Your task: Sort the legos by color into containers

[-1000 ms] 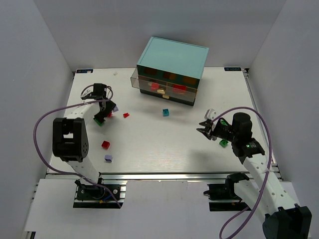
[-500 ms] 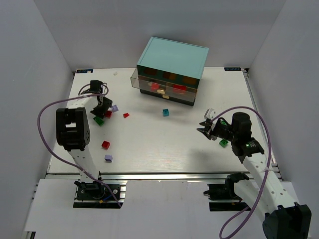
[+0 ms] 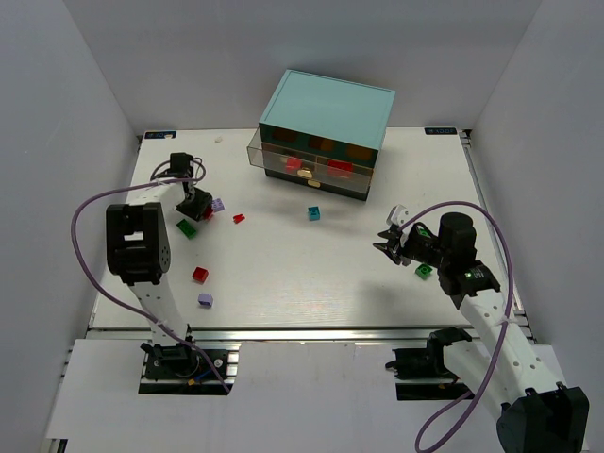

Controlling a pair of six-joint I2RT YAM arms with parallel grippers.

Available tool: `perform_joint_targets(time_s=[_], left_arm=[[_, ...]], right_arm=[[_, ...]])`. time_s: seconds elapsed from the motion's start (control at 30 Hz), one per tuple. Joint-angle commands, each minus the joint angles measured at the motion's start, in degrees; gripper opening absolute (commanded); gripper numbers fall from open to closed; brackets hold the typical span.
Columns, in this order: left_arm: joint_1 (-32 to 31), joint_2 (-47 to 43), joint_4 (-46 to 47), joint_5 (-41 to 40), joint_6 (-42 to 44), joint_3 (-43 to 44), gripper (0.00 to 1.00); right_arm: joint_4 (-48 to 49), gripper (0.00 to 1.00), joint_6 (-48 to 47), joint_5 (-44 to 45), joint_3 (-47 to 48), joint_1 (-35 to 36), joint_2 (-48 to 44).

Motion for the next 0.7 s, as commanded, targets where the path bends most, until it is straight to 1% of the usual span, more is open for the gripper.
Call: perform_joint_targets(time_s=[0.0,0.07,0.1,0.13,0.17,0.2,0.23,0.27,0.3,0.33,0.37,0.4,0.47,0.5,0.57,0.6,0.63,0.67], left_arm=[[0.59,-6.96,1.66,2.58,3.81,0.08,0.28],[-0.63,-10.13,2.19,2.76,8.12,-0.61,0.24],[-1.33,-14.58,4.37,3.28,9.7,-1.58,0.23],[-1.34,-17.15,6.83,5.98,12.24,-3.24,0.19],[-1.34,-20.22,9.55,7.66,13.05,-7.96,0.15],[-1.34,-23.3,16.28,10.64,14.01,-10.61,0.13],[-1.34,-29.33,20.26,15.11,16.02,-13.16,0.12],[-1.34,-31.74,23.6,17.41,16.39,-16.84,0.1],[-1.86,-33.42,26.34,19.35,16.48,-17.14,0.07],[-1.87,-34.74,26.19,22.16,17.09,-16.45,0.05],[-2.65,-34.67,25.75,23.75,17.62,-13.83,0.04],[-2.66,-34.15,25.23,25.59,18.15,-12.41,0.03],[-4.67,-32.21,25.22,30.59,20.08,-9.51,0.01],[-5.29,-31.51,25.22,31.93,20.96,-6.36,0.01],[-7.4,-29.58,26.1,34.47,23.33,-3.97,0.0],[-8.1,-28.61,25.66,35.18,23.77,-2.39,0.0],[-8.72,-27.56,24.7,35.45,24.65,1.1,0.0],[-10.03,-25.2,23.74,35.72,25.09,3.14,0.01]], right_arm=[[0.3,0.38,-0.62,-0.14,0.75,-0.16,-0.45],[0.3,0.38,-0.71,-0.06,0.75,-0.25,-0.54],[0.3,0.38,-0.62,-0.06,0.75,-0.08,-0.54],[0.3,0.38,-0.71,-0.06,0.75,-0.16,-0.54],[0.3,0.37,-0.71,-0.06,0.75,-0.16,-0.54],[0.3,0.37,-0.62,-0.06,0.66,-0.16,-0.45],[0.21,0.36,-0.62,-0.06,0.66,-0.16,-0.45],[0.3,0.36,-0.62,-0.14,0.66,-0.16,-0.45],[0.3,0.36,-0.62,-0.06,0.66,-0.08,-0.45],[0.3,0.36,-0.62,0.03,0.66,0.01,-0.37],[0.39,0.36,-0.62,0.03,0.66,-0.25,-0.37],[0.39,0.36,-0.53,0.03,0.66,-0.16,-0.28],[0.48,0.36,-0.45,-0.06,0.58,-0.16,-0.28],[0.48,0.36,-0.44,0.03,0.58,-0.16,-0.28],[0.48,0.36,-0.36,0.03,0.58,-0.25,-0.19],[0.48,0.36,-0.36,-0.06,0.58,-0.42,-0.19],[0.48,0.36,-0.27,-0.06,0.49,-0.34,-0.19],[0.56,0.36,-0.27,-0.14,0.49,-0.51,-0.19]])
